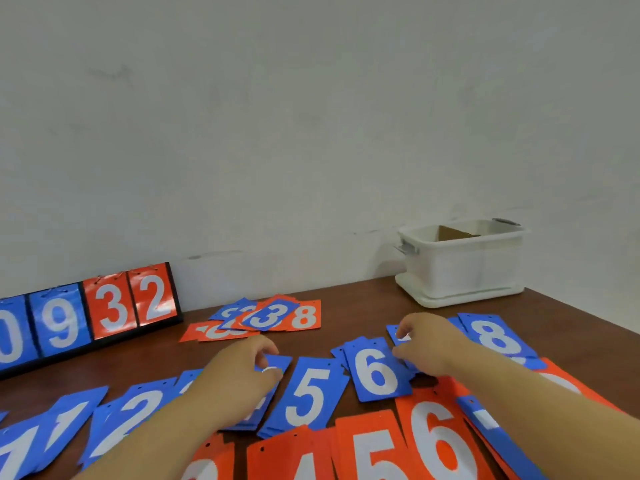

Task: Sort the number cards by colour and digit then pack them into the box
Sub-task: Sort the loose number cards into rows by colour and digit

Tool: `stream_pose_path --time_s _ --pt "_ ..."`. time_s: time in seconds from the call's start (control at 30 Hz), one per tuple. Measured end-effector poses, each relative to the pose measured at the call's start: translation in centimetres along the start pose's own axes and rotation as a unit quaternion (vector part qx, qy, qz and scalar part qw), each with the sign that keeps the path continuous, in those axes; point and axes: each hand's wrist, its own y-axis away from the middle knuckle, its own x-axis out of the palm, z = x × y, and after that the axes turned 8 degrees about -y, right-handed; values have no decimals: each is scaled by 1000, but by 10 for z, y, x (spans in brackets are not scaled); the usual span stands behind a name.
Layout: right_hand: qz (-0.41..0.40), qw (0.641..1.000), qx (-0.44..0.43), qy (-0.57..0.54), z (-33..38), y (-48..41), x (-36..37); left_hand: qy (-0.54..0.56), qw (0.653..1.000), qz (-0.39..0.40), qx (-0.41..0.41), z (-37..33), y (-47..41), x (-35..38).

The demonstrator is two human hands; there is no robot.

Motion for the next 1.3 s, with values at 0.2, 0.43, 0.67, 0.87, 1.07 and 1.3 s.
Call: stream_pose_path --time_s 0.2,0.43,0.67,0.87,1.07,1.3 --pt "51 996 -67 -28 33 -22 17 -43 998 28 -30 35 -30 -5" --pt "111 989 -92 20 81 -79 49 -46 996 29 -68 78 -87 1" --pt "157 976 -80 126 90 -160 104 -50 996 31 -64 90 -164 32" --pt "143 980 -44 130 82 -175 107 -77 992 46 -85 72 -209 61" --pt "39 991 52 120 87 -195 117 -110 983 81 -124 66 -215 65" --pt "99 975 152 128 106 -215 108 -69 982 82 -154 65 -222 62"
